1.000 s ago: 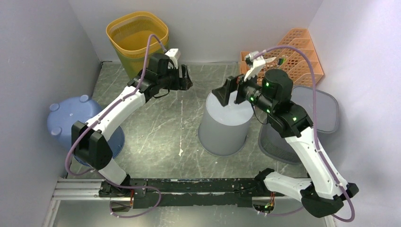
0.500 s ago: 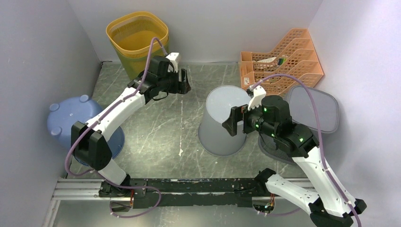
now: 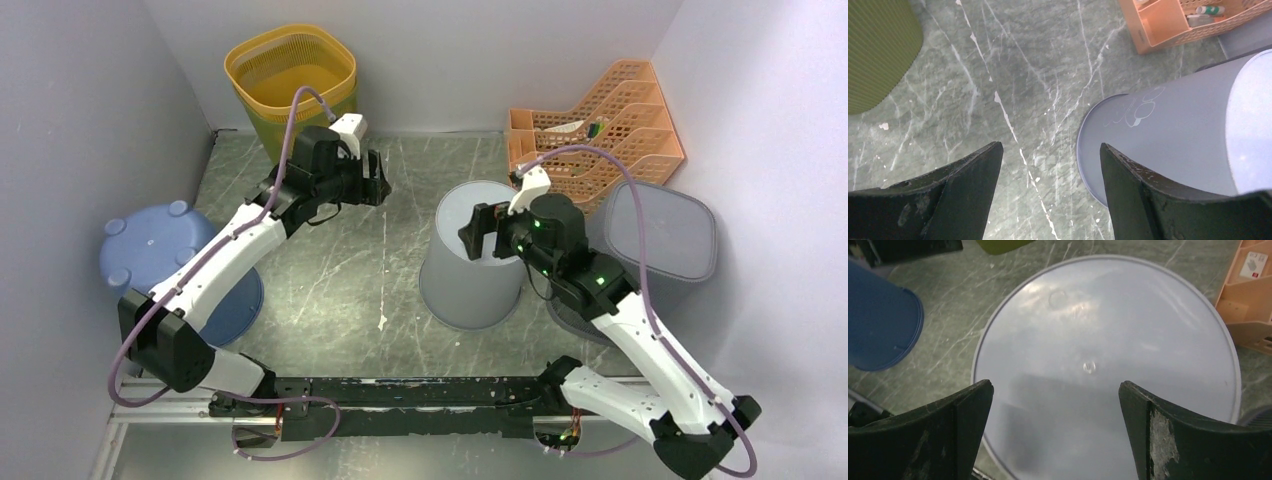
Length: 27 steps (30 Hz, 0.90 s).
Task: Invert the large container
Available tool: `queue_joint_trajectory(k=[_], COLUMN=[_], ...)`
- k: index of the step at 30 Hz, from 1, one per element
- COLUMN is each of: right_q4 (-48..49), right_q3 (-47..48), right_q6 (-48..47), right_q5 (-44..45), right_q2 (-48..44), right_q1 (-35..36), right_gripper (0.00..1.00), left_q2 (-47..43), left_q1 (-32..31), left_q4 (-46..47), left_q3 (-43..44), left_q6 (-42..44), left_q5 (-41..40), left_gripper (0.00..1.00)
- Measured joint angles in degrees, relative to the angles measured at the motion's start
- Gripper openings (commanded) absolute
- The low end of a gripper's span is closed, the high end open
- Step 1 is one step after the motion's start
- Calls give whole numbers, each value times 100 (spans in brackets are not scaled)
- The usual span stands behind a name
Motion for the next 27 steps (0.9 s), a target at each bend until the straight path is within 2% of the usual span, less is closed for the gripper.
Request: queue_joint_trajectory(k=[16, 27], right_q4=[2135, 4120], right_q3=[-177, -835], right_q6=[575, 518], right_q5=[2330, 2879], right_q2=[1438, 1731], right_q1=[1010, 1032], right_gripper=[100, 100], left_q2=[-671, -1019], left_q1=[0, 0], left_q4=[24, -26], left_q3=[-772, -1025], left_q6=[149, 221], left_q5=[-380, -664], left_gripper=[83, 83])
